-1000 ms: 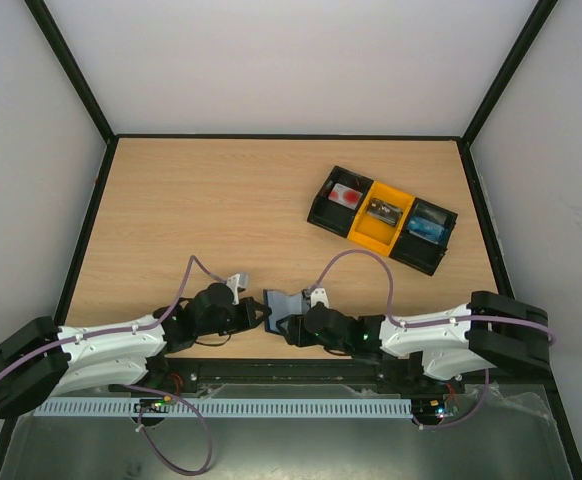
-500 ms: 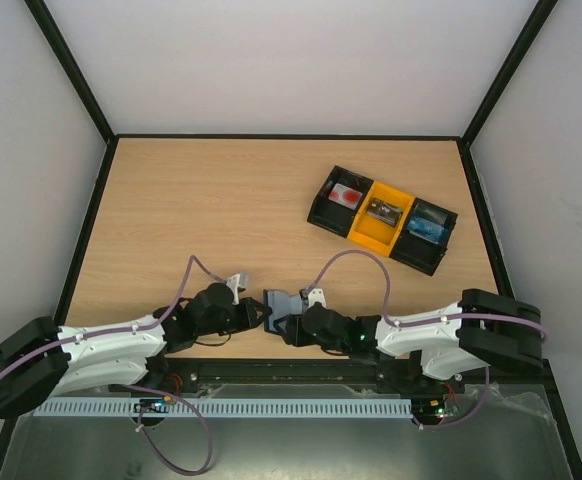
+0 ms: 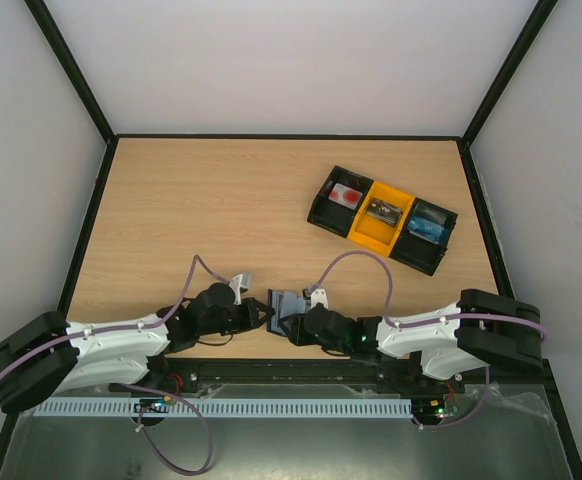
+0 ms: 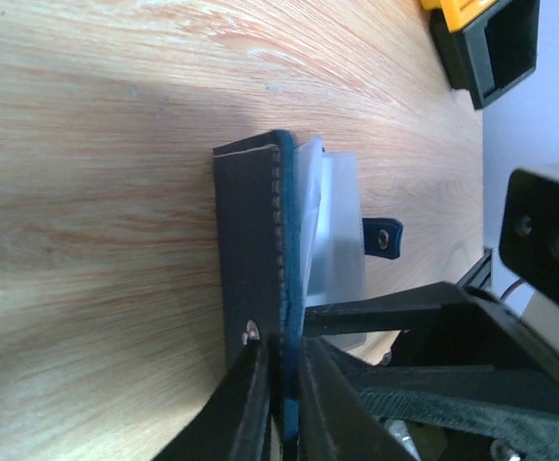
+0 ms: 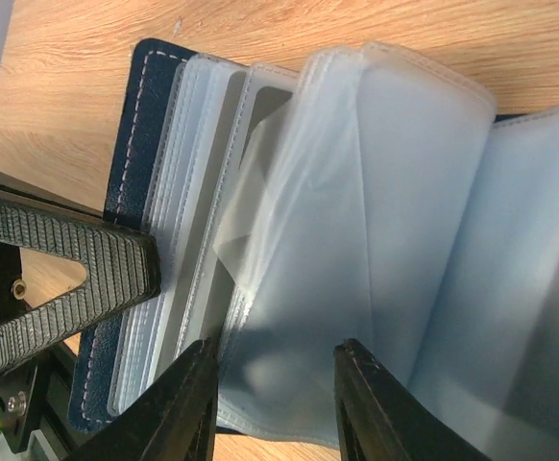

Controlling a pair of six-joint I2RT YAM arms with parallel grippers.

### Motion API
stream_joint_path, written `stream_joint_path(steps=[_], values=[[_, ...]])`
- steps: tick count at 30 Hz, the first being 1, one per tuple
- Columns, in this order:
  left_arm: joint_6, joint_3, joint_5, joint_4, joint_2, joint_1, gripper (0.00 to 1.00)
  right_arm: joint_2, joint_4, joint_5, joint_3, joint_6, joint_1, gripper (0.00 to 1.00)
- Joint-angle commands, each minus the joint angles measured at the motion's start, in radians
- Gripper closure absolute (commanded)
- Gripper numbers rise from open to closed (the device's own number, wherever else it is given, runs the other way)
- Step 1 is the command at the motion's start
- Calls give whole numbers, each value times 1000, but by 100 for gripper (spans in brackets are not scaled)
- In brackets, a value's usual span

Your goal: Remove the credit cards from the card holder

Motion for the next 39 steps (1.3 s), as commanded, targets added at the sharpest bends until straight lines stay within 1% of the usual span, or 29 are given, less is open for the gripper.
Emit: stream_joint_path(steps=[1, 4, 11, 15, 17, 20, 22, 25, 29, 30, 35, 39], values=[[2, -10, 19, 41, 12, -5, 93, -14, -20, 52, -17, 15, 2, 66], [2, -7, 4, 22, 8, -5, 97, -36, -60, 72, -19, 23, 1, 66], [4, -6, -8, 5, 6, -5, 97, -97, -129, 105, -48, 45, 1, 64], [4, -6, -13, -1, 3, -5, 97, -127, -210, 146, -54, 71, 2, 64], [4, -4, -12, -2, 1, -5, 97, -155, -257, 158, -53, 88, 2, 64], [9, -2, -11, -6, -6, -6, 97, -210, -284, 154, -56, 95, 2, 64], [12, -1, -9, -1, -15, -7, 97, -252, -279, 143, -52, 81, 2, 62], [17, 6, -11, 2, -30, -8, 97, -296, -234, 125, -50, 68, 2, 55], [26, 21, -22, -28, -36, -10, 97, -289, -193, 105, -27, 59, 2, 46], [27, 22, -23, -31, -36, -10, 97, -280, -193, 101, -14, 53, 2, 45], [27, 25, -22, -38, -33, -11, 97, -226, -142, 58, 26, 28, 2, 46], [33, 36, -26, -51, -34, -13, 97, -199, -169, 70, 56, 31, 3, 47]])
